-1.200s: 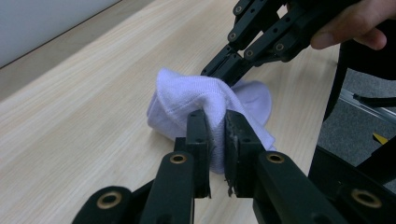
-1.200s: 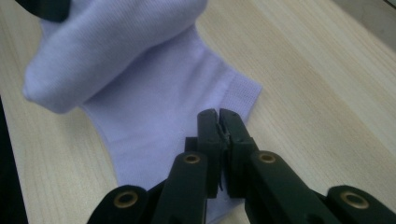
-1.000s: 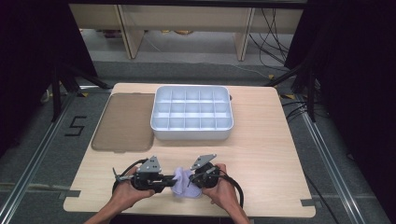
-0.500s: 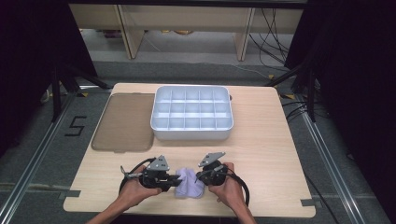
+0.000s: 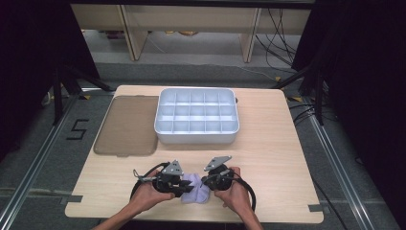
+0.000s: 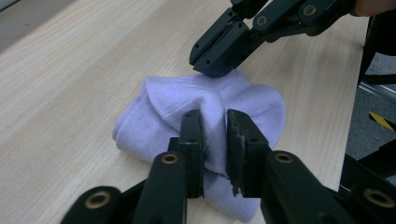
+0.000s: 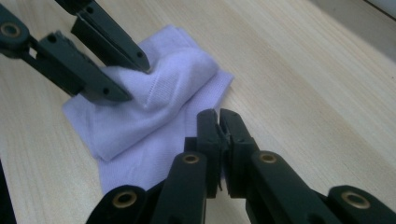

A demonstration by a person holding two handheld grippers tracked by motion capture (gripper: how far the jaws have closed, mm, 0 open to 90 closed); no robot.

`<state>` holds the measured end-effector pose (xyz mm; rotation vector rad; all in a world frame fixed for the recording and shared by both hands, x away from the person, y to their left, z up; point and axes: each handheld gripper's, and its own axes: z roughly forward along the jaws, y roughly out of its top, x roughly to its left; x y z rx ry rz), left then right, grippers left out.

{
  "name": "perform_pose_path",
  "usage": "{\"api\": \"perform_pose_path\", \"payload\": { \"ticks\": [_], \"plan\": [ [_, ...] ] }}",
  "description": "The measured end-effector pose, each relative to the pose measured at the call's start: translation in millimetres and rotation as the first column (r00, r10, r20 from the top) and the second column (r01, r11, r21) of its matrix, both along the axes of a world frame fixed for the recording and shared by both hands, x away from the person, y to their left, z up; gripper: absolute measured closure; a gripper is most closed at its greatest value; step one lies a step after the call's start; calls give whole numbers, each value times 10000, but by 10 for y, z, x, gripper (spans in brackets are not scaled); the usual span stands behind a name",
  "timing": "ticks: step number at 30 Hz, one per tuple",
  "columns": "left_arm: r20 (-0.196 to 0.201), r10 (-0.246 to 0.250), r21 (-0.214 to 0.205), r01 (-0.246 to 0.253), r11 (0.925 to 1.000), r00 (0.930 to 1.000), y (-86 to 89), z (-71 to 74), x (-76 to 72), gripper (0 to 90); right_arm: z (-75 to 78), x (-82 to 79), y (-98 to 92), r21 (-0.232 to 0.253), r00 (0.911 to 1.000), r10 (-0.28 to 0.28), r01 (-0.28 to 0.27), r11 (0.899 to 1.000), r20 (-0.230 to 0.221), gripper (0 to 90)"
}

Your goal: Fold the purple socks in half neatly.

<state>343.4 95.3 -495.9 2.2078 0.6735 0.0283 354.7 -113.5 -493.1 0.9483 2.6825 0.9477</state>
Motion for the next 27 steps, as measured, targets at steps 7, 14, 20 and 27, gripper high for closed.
{"api": "perform_pose_path", "payload": {
  "ticks": [7, 14, 20, 27],
  "plan": [
    [-14, -264, -92, 264, 9996, 9997, 2, 30, 1, 575, 43, 21, -40, 256, 9991, 174, -184, 9995, 389, 864],
    [16, 5, -638, -4, 9980, 10000, 170, 167, -37, 480, 164, 9, -106, 620, 9988, 73, -103, 9980, 486, 861],
    [196, 298, -819, -281, 9962, 9994, 473, 197, -113, 488, 242, -41, -62, 901, 9963, 166, -242, 9956, 849, 866],
    [370, 567, -825, -535, 9952, 9977, 718, 140, -175, 596, 344, -97, 20, 999, 9941, 421, -522, 9936, 1004, 870]
  ]
}}
